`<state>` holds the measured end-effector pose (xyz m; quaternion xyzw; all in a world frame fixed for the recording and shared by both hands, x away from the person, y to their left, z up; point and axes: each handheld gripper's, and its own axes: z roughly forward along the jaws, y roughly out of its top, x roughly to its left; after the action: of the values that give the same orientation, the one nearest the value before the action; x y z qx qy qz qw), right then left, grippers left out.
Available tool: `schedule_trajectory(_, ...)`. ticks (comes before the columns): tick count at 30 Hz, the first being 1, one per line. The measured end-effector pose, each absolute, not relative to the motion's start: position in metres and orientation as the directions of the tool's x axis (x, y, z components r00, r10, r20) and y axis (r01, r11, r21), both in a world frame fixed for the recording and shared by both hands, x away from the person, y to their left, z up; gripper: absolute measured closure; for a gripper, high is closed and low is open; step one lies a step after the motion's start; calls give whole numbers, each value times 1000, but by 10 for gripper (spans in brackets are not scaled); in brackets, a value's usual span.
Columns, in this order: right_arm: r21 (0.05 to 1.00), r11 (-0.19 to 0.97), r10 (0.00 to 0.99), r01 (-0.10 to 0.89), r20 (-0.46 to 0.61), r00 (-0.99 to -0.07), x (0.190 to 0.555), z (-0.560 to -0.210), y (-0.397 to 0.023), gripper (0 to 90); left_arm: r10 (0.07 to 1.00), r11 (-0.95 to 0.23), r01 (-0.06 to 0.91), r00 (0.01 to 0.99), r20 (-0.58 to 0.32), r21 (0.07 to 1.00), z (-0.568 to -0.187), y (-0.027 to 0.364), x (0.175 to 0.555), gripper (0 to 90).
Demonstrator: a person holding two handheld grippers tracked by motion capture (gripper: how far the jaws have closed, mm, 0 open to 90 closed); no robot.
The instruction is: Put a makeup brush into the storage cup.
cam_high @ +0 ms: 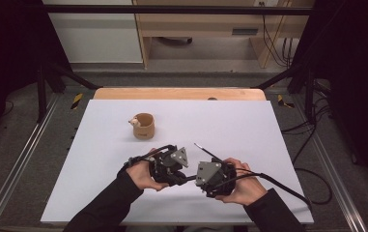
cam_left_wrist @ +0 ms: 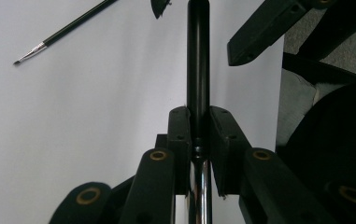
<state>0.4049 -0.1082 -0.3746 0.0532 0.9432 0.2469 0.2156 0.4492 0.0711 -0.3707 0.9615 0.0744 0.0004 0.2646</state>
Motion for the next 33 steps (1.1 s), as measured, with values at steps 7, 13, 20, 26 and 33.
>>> schedule_trajectory(7,466,882,154,-63,-412,-898,404,-377,-104,571,138,-847,138,990,-40,512,-371,70,448,789)
schedule_trajectory(13,451,888,122,-87,-415,-902,404,-380,-102,627,140,-841,143,989,-45,522,-370,69,446,788)
schedule_trajectory(20,439,892,94,-110,-418,-904,403,-384,-99,681,130,-843,137,990,-50,520,-371,68,445,789)
schedule_trajectory(26,441,889,86,-124,-427,-900,403,-384,-99,712,144,-832,155,988,-63,532,-373,67,443,788)
schedule_trajectory(33,437,890,78,-129,-425,-902,403,-385,-99,727,142,-830,152,988,-59,537,-373,68,443,786)
